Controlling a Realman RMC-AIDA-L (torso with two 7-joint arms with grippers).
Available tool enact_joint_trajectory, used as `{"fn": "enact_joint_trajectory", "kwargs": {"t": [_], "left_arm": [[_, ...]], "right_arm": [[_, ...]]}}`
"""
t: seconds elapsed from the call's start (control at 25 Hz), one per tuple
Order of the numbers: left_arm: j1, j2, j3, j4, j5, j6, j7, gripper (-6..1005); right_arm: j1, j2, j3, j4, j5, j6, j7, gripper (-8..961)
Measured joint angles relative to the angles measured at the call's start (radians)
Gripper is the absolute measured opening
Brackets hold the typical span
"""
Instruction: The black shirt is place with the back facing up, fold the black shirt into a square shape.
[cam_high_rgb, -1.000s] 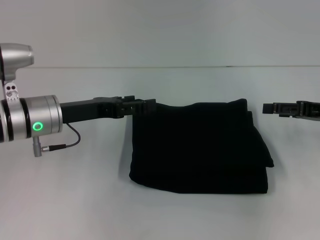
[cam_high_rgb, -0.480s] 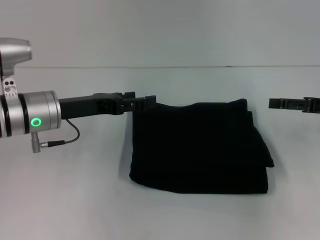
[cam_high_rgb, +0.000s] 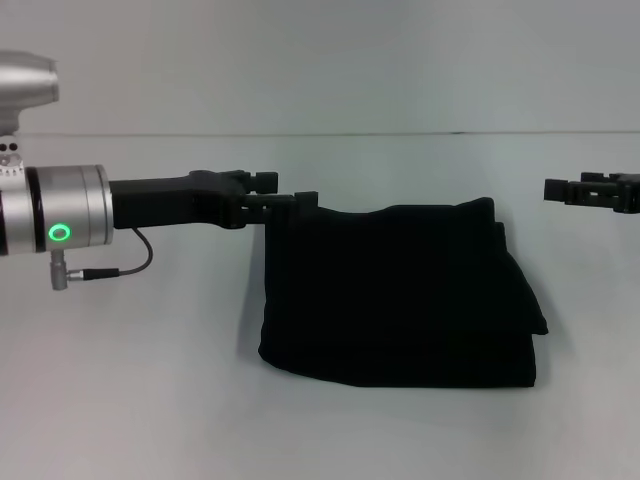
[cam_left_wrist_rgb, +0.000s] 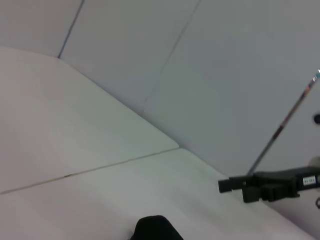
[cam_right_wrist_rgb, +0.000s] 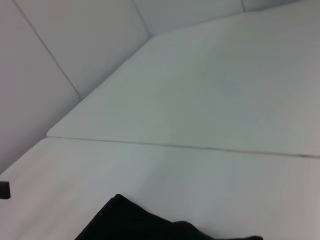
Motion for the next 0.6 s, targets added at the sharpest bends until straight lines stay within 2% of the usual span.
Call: {"fn": "enact_joint_trajectory", "kwargs": {"t": [0.28, 0.44, 0.6], "left_arm": [[-0.015, 0.0, 0.097, 0.034, 0.005, 0.001, 0.059, 962], [-0.023, -0.004, 0.181, 0.05, 0.018, -0.006, 0.081, 961], [-0.024, -0.013, 0.229, 0.072, 0.03, -0.009, 0.093, 958]], "right_arm": [[0.009, 0.021, -0.023, -0.071, -0.004, -0.022, -0.06, 908], [0.019, 0.024, -0.086, -0.083, -0.007, -0.077, -0.11, 905], [0.025, 0.034, -0.156, -0.111, -0.008, -0.089, -0.13, 904]]}}
